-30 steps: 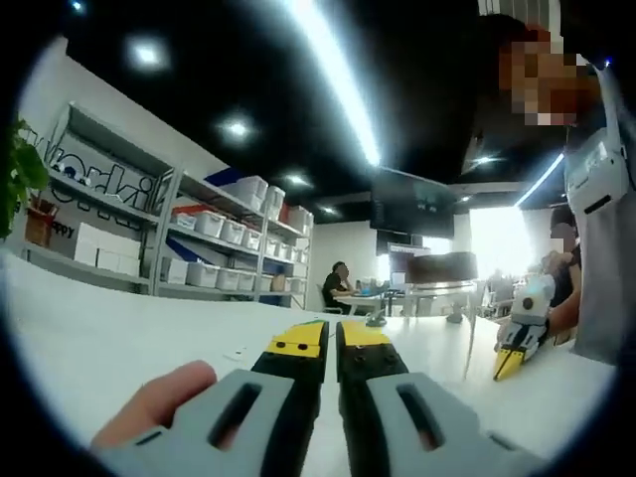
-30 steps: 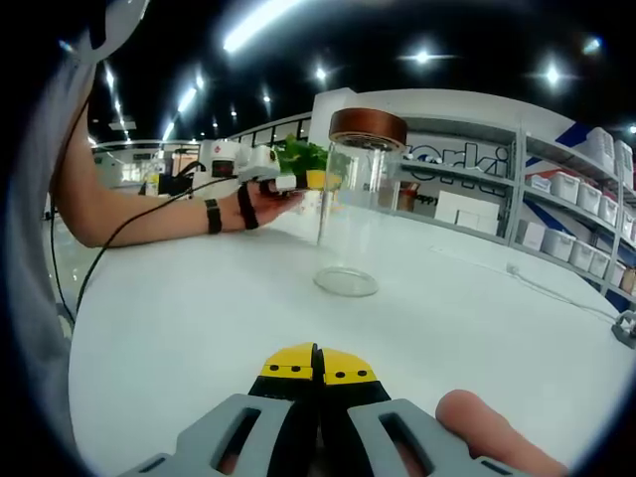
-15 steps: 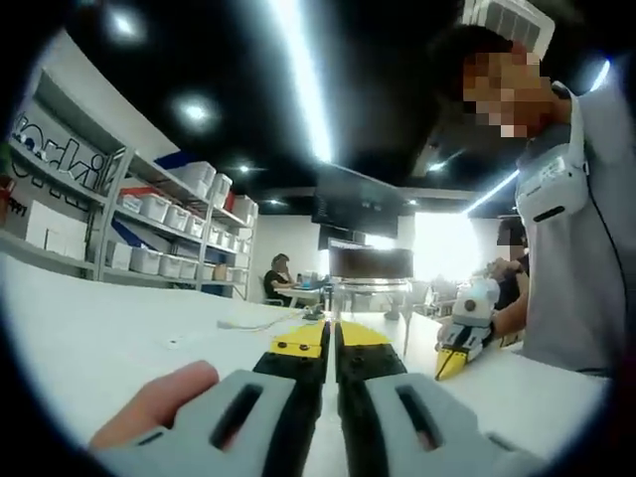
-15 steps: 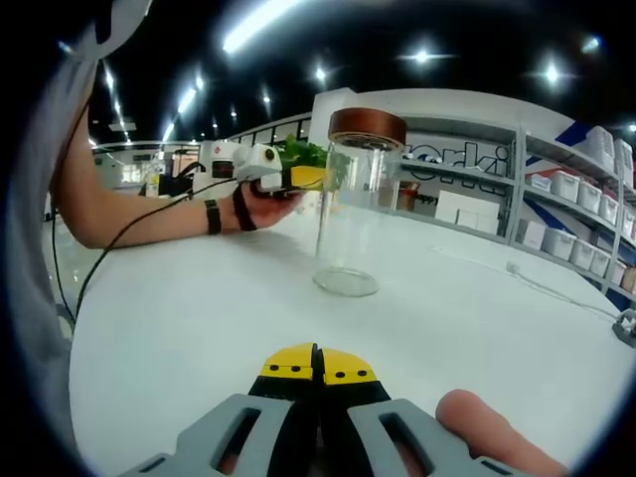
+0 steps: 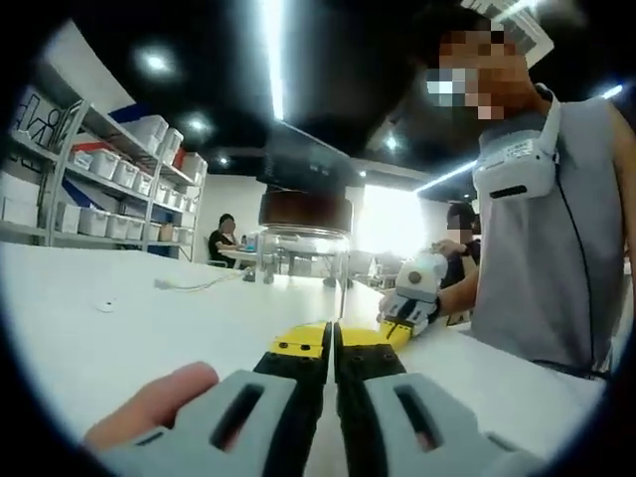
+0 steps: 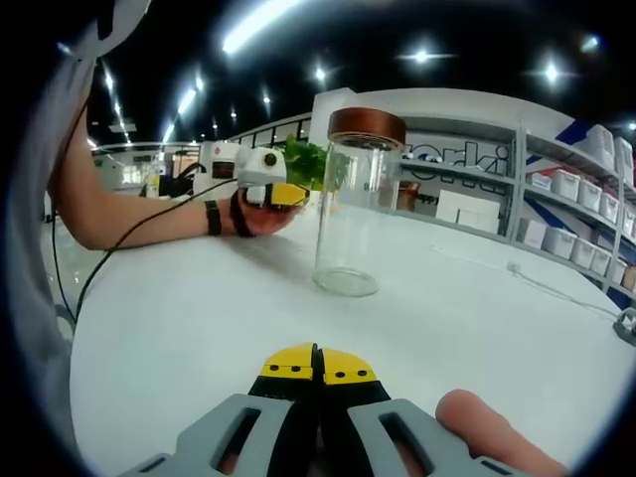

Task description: Clamp the coffee can twist off the lid put the lid on the table pick up the lid cover the can tighten the lid

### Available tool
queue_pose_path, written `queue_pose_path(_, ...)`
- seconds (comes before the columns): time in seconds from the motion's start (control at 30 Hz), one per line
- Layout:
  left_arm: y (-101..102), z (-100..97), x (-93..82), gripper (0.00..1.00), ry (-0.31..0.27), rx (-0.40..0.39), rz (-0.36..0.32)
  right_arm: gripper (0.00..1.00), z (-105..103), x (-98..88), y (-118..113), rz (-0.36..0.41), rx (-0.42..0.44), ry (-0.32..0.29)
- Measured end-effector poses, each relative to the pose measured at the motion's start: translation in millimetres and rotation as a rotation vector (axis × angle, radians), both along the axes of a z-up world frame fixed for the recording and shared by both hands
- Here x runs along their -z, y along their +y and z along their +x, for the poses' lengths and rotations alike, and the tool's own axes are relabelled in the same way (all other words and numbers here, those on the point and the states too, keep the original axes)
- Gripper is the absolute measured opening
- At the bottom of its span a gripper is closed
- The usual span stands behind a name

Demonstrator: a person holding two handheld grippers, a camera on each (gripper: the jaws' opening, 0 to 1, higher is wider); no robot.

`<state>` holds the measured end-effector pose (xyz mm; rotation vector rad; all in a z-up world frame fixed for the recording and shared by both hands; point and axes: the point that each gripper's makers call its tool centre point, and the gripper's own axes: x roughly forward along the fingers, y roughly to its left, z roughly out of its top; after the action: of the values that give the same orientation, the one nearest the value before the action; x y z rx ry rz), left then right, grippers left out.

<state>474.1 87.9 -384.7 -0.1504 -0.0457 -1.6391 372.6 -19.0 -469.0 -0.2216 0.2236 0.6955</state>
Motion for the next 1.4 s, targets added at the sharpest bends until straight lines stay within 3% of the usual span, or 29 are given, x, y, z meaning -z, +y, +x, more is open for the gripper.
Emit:
queue_pose_path(0.13,1.3,15.4,3.3,0.0,-0.006,-0.079,0.018,0.0,0.0,0.1,-0.1,-0.001,0.001,-0.001)
queue_pose_path(0.4,-2.8,5.7,7.9,0.0,-0.024,-0.04,0.048,0.0,0.0,0.3,-0.1,-0.001,0.002,-0.001)
queue_pose_path(0.9,1.4,16.9,3.2,0.16,-0.026,-0.081,0.014,0.0,-0.3,0.4,-0.4,-0.005,0.002,-0.005)
queue_pose_path(1.4,-4.3,25.7,2.1,0.54,-0.072,-0.115,0.009,0.0,-0.2,0.1,0.1,-0.002,0.004,-0.001)
